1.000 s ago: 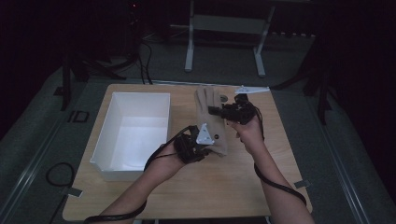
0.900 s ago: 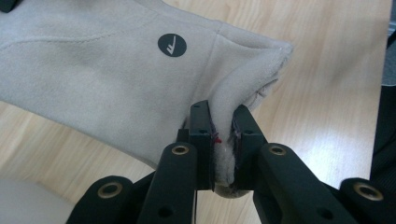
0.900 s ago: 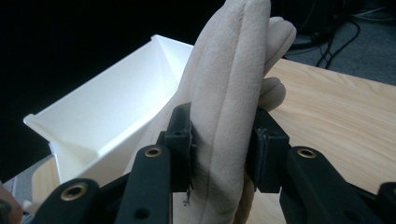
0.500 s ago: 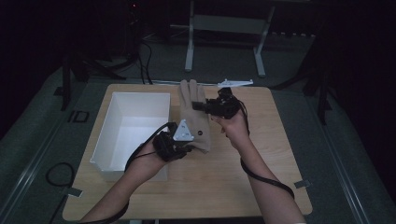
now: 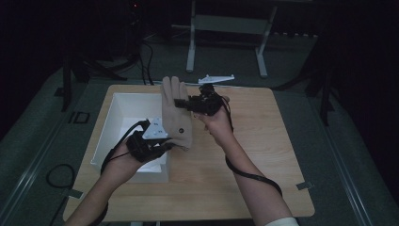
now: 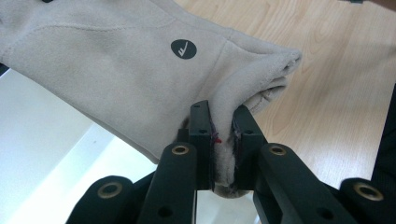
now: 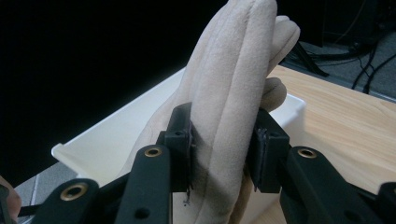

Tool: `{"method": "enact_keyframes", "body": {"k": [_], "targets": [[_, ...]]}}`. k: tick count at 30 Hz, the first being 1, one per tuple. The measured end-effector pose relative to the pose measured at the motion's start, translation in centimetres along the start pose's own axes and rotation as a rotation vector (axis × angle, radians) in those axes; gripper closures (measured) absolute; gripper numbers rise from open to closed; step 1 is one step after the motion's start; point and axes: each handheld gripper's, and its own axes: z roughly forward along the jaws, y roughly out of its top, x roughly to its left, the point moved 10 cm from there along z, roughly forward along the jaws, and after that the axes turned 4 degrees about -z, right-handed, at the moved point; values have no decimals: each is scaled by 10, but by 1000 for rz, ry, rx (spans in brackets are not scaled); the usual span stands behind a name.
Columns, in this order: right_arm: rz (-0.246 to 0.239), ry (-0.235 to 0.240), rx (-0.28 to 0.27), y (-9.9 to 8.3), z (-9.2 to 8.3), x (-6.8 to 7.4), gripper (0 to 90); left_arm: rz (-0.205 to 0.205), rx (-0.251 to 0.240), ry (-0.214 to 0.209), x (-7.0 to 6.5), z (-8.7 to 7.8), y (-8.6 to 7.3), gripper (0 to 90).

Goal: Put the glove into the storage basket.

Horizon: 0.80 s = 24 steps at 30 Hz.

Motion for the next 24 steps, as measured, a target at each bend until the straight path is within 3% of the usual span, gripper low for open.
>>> {"method": "enact_keyframes", "body": {"k": [17, 24], "targets": [[-21, 70, 50, 5, 64, 35, 649, -60, 64, 91, 31, -18, -55, 825], [-16, 86, 73, -4, 81, 43, 649, -108, 82, 97, 38, -17, -82, 825]]}}
